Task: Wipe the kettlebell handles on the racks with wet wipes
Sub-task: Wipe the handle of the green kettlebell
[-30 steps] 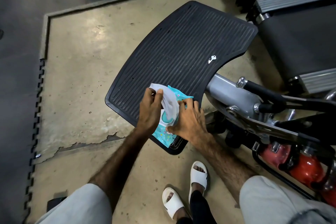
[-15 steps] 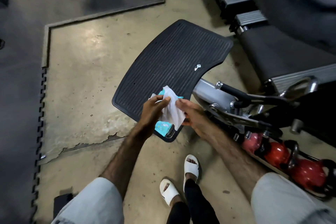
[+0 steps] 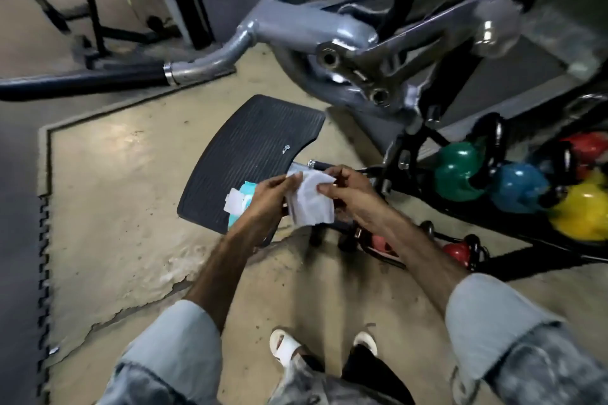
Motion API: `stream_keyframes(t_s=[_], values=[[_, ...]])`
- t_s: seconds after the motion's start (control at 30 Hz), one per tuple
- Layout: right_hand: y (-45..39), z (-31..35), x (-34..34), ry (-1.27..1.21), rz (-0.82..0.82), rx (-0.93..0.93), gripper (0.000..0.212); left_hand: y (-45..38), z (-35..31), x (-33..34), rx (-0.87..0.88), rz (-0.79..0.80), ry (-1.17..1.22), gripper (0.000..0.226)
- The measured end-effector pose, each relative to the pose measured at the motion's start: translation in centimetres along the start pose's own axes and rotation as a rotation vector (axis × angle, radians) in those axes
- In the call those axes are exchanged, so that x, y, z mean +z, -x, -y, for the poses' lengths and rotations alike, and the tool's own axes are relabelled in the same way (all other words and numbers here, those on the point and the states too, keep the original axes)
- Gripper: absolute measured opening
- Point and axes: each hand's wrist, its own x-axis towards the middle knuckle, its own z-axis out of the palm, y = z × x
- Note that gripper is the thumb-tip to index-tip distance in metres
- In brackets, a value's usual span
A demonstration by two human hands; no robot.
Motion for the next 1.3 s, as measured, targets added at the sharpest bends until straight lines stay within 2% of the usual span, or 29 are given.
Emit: stream_keyframes(t_s=[0.07, 0.13, 0.2, 0.27, 0.37, 0.43, 0.47, 0.57, 0.63, 0.7, 0.77, 0.87, 0.93, 1.03, 1.13, 1.23, 1.3], values=[[2.3, 1.1, -2.2, 0.037, -0.096, -0.061, 0.031, 1.2, -0.7, 2.9, 0.051, 0.028, -0.038, 0.027], [4.2, 1.5, -4.5, 0.173, -0.289, -0.171, 0.037, 1.9, -1.2, 5.9, 0.110, 0.020, -0.086, 0.019], [6.6, 1.6, -7.6, 0.285, -0.437, -0.294, 0.028, 2.7, -1.6, 9.7, 0.170, 0.000, -0.168, 0.017], [8.7, 1.7, -9.3, 0.307, -0.379, -0.311, 0.020, 3.0, -1.5, 12.7, 0.218, 0.001, -0.269, 0.026], [11.5, 1.4, -12.9, 0.320, -0.290, -0.251, 0.041, 4.5, -1.4, 18.7, 0.156, 0.086, -0.349, 0.050], [13.2, 1.3, -16.2, 0.261, -0.311, -0.202, 0.056, 5.9, -1.2, 22.8, 0.082, 0.196, -0.281, 0.059], [13.8, 1.4, -17.4, 0.228, -0.346, -0.173, 0.056, 6.2, -1.1, 24.2, 0.075, 0.238, -0.279, 0.061], [15.3, 1.6, -20.7, 0.181, -0.467, -0.105, 0.034, 6.8, -0.5, 27.4, 0.100, 0.309, -0.307, 0.056], [16.0, 1.6, -22.8, 0.103, -0.494, -0.050, 0.018, 6.9, 0.1, 29.6, 0.130, 0.283, -0.277, 0.045], [16.3, 1.6, -24.1, -0.103, -0.480, 0.017, 0.015, 6.2, 0.8, 30.9, 0.202, 0.186, -0.333, 0.028], [16.5, 1.9, -25.2, -0.289, -0.470, 0.074, 0.010, 5.5, 1.3, 31.5, 0.233, 0.107, -0.440, 0.021], [16.3, 2.5, -26.3, -0.450, -0.422, 0.160, 0.027, 5.0, 1.3, 31.9, 0.110, 0.282, -0.331, 0.018], [16.0, 2.6, -26.8, -0.370, -0.419, 0.134, 0.026, 4.5, 1.0, 31.9, 0.141, 0.334, -0.263, 0.020], [14.9, 2.4, -27.5, -0.272, -0.409, 0.071, 0.017, 1.7, 0.7, 32.7, 0.238, 0.310, -0.393, 0.021], [12.5, 2.0, -28.8, -0.236, -0.615, 0.082, 0.018, -2.8, 0.5, 33.2, 0.319, 0.145, -0.653, 0.021], [10.2, 2.8, -30.6, 0.095, -0.836, 0.081, 0.021, -6.3, -0.7, 34.3, 0.502, 0.180, -0.839, 0.020], [8.3, 3.4, -31.2, 0.317, -0.901, 0.032, 0.031, -8.3, -1.9, 35.6, 0.682, 0.235, -0.976, 0.030]])
